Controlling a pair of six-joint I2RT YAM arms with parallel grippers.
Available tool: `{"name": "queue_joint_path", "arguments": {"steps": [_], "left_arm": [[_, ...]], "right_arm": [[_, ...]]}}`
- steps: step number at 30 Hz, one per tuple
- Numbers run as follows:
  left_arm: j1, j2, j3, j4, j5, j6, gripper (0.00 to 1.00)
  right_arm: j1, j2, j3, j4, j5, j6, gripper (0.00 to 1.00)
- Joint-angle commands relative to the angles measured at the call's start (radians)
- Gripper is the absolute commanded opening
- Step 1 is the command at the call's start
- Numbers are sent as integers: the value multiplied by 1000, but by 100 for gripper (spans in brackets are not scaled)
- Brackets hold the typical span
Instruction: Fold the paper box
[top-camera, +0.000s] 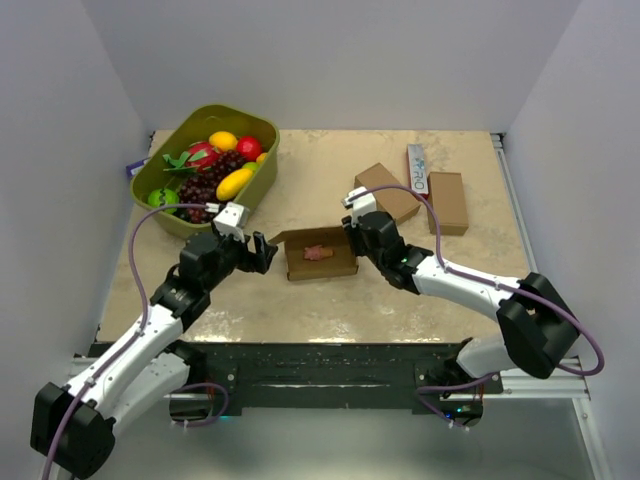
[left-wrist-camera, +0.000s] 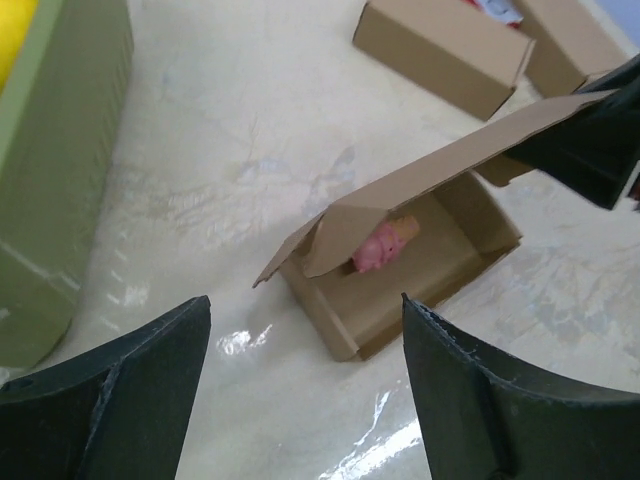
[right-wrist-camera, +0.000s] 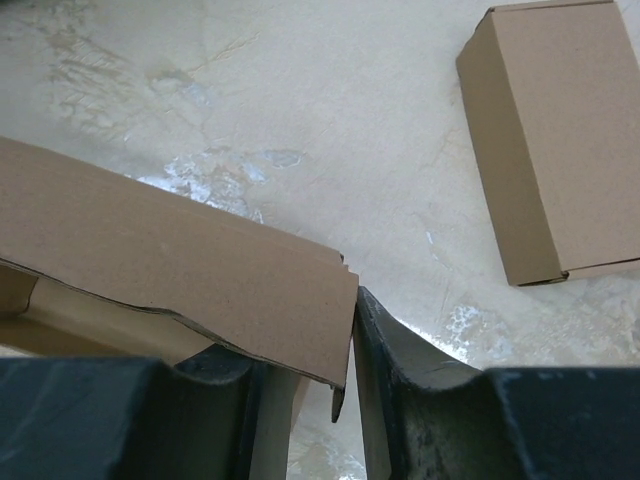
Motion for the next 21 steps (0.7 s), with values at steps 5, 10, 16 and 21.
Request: {"name": "queue_joint_path", "arguments": {"steps": [5,10,16,21], "left_arm": [[-17,77,-40,135,-152,-1,81],[-19,163,-44,180,-149,28,79],[-19,191,-79,290,-97,72,75],[-19,227,-96,374,-60,91,73]], "right_arm": [[-5,-1,36,-27,-48,-1,31],[-6,-4,39,-40,-63,-1,30],[-6,1,51,-66,-62,13,29],[-8,11,69,-98,-57,26,26]]}}
